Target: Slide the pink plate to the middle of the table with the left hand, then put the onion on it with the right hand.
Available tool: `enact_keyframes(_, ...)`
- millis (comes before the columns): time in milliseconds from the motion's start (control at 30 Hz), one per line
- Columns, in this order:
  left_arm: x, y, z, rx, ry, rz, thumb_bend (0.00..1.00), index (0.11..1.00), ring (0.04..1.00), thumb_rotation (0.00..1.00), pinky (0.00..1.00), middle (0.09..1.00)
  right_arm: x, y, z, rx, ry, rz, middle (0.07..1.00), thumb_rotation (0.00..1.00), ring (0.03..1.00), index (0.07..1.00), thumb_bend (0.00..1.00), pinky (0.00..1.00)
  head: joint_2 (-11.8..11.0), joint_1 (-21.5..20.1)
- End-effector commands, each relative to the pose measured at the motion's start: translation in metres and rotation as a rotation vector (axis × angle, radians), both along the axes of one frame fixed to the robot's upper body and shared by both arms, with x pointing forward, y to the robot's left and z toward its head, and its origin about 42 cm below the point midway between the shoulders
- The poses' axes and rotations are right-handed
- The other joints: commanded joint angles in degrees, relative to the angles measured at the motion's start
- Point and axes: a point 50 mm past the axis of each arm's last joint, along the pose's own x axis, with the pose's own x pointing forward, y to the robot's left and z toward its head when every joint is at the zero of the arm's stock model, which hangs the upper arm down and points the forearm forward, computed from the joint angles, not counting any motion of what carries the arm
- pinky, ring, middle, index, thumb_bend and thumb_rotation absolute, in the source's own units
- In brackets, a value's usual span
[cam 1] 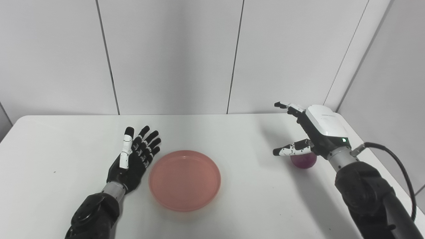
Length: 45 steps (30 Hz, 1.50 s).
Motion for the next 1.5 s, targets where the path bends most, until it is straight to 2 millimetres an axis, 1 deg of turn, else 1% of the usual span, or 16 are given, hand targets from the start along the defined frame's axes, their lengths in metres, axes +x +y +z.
enact_keyframes(0,-0.01,0.009,-0.028,0.034,0.121,0.021,0.83,0.997,0.952,0.86,1.0,0.947,0.008,-0.006,0.027,-0.072,-0.014,-0.028,0.824,0.23,0.763,0.832,1.0,0.58,0.0,0.03)
enact_keyframes(100,-0.01,0.01,-0.028,0.034,0.121,0.02,0.83,0.997,0.95,0.86,1.0,0.944,0.016,-0.011,0.028,-0.13,0.052,-0.047,0.801,0.24,0.735,0.82,1.0,0.55,-0.14,-0.65)
enact_keyframes(333,-0.008,0.011,-0.028,0.028,0.122,0.018,0.83,1.0,0.955,0.85,1.0,0.948,0.028,-0.017,0.026,-0.222,0.135,-0.106,0.801,0.17,0.725,0.801,1.0,0.53,-0.31,-1.43)
enact_keyframes(500,-0.008,0.011,-0.029,0.025,0.125,0.018,0.83,1.0,0.962,0.84,1.0,0.947,0.036,-0.023,0.023,-0.292,0.174,-0.139,0.794,0.19,0.72,0.791,1.0,0.54,-0.35,-1.46)
enact_keyframes(633,-0.008,0.011,-0.028,0.027,0.121,0.016,0.83,1.0,0.965,0.84,1.0,0.946,0.046,-0.033,0.02,-0.284,0.258,-0.177,0.823,0.2,0.765,0.808,1.0,0.57,-0.44,-1.27)
enact_keyframes(800,-0.007,0.012,-0.028,0.025,0.121,0.018,0.82,1.0,0.969,0.85,1.0,0.949,0.056,-0.044,0.02,-0.267,0.347,-0.22,0.836,0.21,0.808,0.821,1.0,0.6,-0.32,-1.4)
enact_keyframes(967,-0.008,0.012,-0.028,0.023,0.123,0.015,0.82,1.0,0.978,0.85,1.0,0.955,0.06,-0.05,0.016,-0.28,0.391,-0.228,0.841,0.25,0.82,0.812,1.0,0.64,-0.4,-1.34)
enact_keyframes(1133,-0.008,0.011,-0.029,0.028,0.127,0.017,0.84,1.0,0.958,0.84,1.0,0.947,0.063,-0.055,0.008,-0.29,0.415,-0.241,0.857,0.27,0.82,0.802,1.0,0.61,-0.4,-1.23)
enact_keyframes(1467,-0.009,0.012,-0.029,0.031,0.132,0.024,0.84,0.999,0.956,0.84,1.0,0.945,0.062,-0.057,-0.006,-0.274,0.433,-0.244,0.867,0.25,0.833,0.812,1.0,0.63,-0.29,-1.08)
